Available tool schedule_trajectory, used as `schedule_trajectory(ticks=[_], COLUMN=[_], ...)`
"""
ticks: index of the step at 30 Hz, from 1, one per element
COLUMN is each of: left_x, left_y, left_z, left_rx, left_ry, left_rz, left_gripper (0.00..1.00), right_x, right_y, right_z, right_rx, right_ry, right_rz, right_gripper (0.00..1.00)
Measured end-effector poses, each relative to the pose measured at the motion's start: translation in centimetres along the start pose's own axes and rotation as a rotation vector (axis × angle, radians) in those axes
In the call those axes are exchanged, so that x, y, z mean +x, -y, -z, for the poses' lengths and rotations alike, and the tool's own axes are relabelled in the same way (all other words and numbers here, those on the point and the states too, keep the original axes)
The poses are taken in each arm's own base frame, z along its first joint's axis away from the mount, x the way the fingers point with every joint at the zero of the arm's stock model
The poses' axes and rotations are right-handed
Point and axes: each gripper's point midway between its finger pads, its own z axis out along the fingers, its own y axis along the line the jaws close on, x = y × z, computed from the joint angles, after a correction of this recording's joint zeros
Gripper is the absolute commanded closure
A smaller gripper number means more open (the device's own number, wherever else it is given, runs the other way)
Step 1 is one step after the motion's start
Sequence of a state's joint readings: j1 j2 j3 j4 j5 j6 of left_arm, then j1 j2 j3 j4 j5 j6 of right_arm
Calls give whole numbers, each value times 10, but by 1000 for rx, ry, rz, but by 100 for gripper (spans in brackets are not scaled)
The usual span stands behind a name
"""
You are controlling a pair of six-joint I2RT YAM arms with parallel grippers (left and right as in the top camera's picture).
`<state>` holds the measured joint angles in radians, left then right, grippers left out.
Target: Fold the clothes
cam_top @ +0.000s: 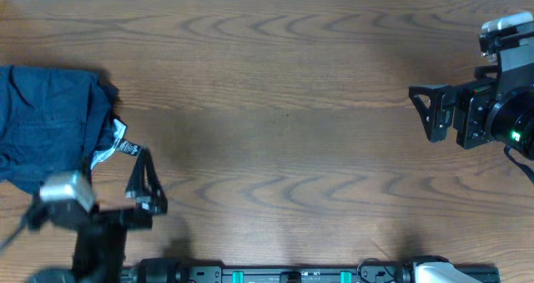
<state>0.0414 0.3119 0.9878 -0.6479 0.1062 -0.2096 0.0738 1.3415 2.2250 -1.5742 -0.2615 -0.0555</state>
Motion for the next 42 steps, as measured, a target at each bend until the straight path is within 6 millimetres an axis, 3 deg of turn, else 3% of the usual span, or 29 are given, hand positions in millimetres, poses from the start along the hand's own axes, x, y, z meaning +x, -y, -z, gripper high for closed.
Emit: schedule_trajectory(ticks=[4,10,21,26,42], left_x=[26,89,147,162,167], left_y=[-13,-30,-48,-54,-62], left_z=[4,-20,-48,-54,-79], left_rx=[-33,-58,-66,-83,-83], left_ry=[4,-105,-82,-100,53], left_rz=[-1,-8,-12,-14,-3], left_gripper=[2,2,2,2,2], right_x=[0,0,0,0,0], right_y=[0,0,0,0,0], right_z=[0,0,0,0,0], right_rx=[0,0,0,0,0], right_ry=[0,0,0,0,0], right_rz=[0,0,0,0,0], right_gripper=[1,1,1,1,1])
